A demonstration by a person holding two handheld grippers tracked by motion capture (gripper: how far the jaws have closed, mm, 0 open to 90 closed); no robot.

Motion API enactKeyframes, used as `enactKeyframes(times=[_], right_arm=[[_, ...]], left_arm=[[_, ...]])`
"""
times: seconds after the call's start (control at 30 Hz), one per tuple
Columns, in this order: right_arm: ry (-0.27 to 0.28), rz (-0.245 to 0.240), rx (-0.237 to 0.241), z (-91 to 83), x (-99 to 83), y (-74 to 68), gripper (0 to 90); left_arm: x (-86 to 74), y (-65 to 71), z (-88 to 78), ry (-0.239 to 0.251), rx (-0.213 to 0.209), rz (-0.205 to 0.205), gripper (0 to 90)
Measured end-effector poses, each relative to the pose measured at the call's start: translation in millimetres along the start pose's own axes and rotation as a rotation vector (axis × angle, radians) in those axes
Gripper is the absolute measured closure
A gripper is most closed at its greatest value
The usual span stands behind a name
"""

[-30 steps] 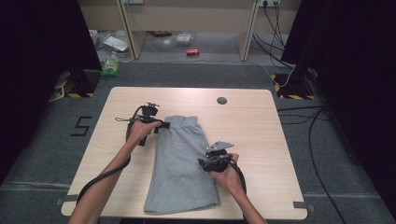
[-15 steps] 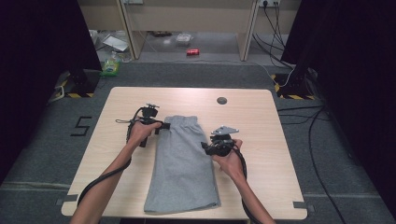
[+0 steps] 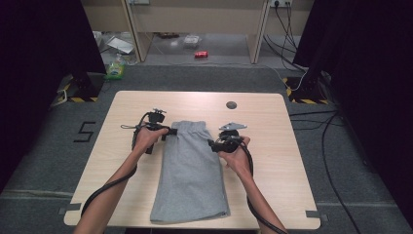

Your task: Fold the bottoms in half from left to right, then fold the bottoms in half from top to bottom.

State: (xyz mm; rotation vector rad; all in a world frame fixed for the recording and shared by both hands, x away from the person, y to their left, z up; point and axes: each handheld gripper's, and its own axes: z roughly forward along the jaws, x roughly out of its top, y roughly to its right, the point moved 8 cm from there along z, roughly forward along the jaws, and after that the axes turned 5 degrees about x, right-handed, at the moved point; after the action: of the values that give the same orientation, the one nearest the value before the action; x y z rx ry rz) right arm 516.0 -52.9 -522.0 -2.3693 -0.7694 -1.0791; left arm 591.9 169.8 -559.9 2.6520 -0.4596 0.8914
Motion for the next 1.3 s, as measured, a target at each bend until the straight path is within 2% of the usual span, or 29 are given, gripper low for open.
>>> enactKeyframes(times=[0.4, 0.93, 1.3], right_arm=[[0.004, 0.023, 0.004, 6.8, 3.1, 1.5, 41.3], [0.017, 0.035, -0.011, 28.6, 29.5, 5.4, 41.1], [-0.023, 0.064, -0.019, 48.7, 25.7, 14.4, 41.3]], left_arm=[[0.0, 0.3, 0.2, -0.001, 0.002, 0.006, 51.7], [-0.8, 0.8, -0.1, 0.007, 0.006, 0.004, 51.8], [-0.7, 0.9, 0.0, 0.007, 0.009, 0.005, 51.9]])
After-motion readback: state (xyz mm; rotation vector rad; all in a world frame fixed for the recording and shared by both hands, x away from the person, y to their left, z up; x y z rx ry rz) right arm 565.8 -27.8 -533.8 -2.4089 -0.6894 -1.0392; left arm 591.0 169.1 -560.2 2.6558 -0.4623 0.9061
